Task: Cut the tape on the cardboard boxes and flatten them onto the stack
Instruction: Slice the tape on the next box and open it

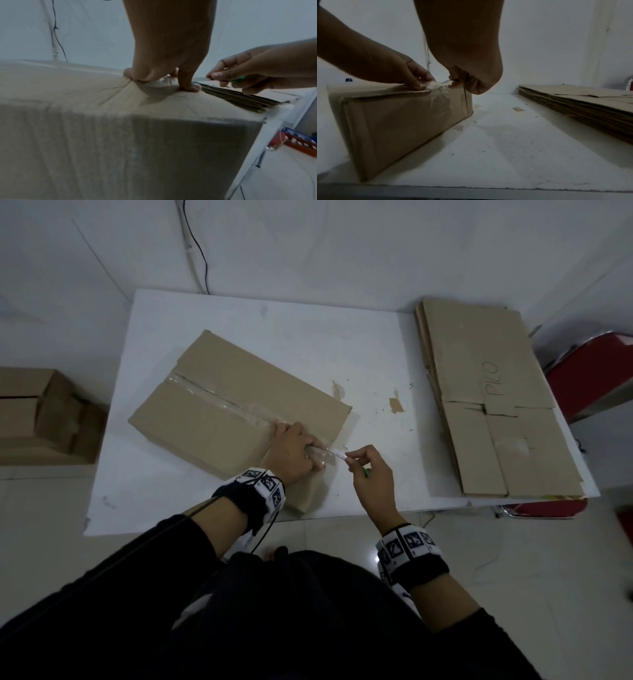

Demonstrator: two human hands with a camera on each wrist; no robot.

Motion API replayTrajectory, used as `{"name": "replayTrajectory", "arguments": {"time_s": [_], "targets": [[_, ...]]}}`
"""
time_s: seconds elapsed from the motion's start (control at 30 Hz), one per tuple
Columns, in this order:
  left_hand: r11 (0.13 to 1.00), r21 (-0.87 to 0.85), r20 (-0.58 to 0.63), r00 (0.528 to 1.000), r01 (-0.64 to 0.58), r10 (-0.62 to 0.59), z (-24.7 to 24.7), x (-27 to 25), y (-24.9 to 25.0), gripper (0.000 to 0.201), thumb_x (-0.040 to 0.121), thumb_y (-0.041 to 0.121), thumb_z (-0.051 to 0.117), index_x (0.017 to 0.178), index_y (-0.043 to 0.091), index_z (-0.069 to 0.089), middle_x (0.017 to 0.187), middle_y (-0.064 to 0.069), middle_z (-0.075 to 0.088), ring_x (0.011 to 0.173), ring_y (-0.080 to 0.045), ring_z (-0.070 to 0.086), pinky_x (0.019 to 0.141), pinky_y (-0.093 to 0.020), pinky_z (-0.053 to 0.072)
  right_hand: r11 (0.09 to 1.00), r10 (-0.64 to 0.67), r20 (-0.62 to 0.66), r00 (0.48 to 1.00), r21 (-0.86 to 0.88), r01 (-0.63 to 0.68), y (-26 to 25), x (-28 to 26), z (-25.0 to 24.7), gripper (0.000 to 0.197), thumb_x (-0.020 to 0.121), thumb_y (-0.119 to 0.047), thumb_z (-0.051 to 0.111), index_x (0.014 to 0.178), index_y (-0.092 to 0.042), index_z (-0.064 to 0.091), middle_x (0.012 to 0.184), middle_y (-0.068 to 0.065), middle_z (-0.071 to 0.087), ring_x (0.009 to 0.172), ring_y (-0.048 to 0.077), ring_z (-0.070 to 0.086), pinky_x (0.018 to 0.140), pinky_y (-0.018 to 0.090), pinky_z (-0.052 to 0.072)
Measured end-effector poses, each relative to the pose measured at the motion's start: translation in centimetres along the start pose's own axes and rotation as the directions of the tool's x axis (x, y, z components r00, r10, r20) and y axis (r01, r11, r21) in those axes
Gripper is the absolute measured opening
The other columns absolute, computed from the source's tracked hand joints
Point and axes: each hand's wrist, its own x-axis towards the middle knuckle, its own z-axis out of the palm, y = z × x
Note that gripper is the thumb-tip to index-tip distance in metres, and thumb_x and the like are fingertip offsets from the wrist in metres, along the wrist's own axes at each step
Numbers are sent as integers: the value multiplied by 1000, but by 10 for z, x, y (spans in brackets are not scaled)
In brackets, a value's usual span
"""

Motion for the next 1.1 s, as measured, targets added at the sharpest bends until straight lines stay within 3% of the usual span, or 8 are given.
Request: {"name": "replayTrajectory", "arguments": {"time_s": [0.13,0.3,0.43,0.53,0.63,0.87,1.0,1.1], "targets": [[998,-23,-77,996,-53,51,4,-4,-1,32,66,29,83,94,18,72,94,-1,47,105,-26,38,113,-48,16,1000,-26,59,998,-14,27,-3,8,4,10,94,-24,63,85,-29,61,83,-13,64,82,10,63,67,29,49],[996,3,-116,989,-87,87,-3,-7,-2,39,63,38,84,98,25,73,114,-3,45,111,-24,31,102,-29,23,999,38,167,985,-20,-35,-1,6,4,13,91,-20,67,83,-28,63,78,-10,64,77,12,65,72,34,52],[975,182,-79,986,-128,144,-5,-17,1,40,71,47,74,105,26,69,113,0,52,106,-23,44,90,-35,32,995,92,42,995,45,-94,11,-6,-5,7,95,-21,62,91,-25,64,82,-5,66,77,16,64,65,25,50],[970,165,-65,980,-177,190,-1,-25,3,38,77,34,71,109,14,68,107,-5,60,103,-26,52,91,-36,41,978,177,-23,984,113,-174,11,-10,-9,8,98,-27,59,101,-21,63,85,2,68,76,4,64,60,7,43],[951,215,-40,971,-221,235,-5,-28,12,28,84,20,64,106,3,66,98,-12,67,98,-30,57,91,-24,28,981,162,9,987,108,-162,6,-7,-7,23,101,-33,51,95,-15,64,78,-1,69,63,1,53,57,8,39],[780,546,287,943,-305,168,4,-35,21,49,88,0,31,136,-5,41,130,-23,48,118,-36,47,102,-39,37,977,149,5,989,157,-148,-4,1,2,19,101,-28,50,95,-15,63,83,0,68,61,2,47,63,19,40],[769,573,336,937,-283,95,6,-30,24,60,63,10,78,117,-7,59,110,-25,63,100,-33,63,85,-29,53,972,159,6,987,176,-157,-5,3,0,18,100,-31,53,100,-16,62,89,-1,68,69,4,54,68,21,45],[823,504,314,944,-260,106,21,-33,12,68,88,6,58,142,-15,23,146,-35,30,137,-43,31,115,-37,27,969,157,17,988,188,-157,-5,4,-3,14,99,-32,56,102,-19,62,93,-2,68,80,8,59,73,20,47]]}}
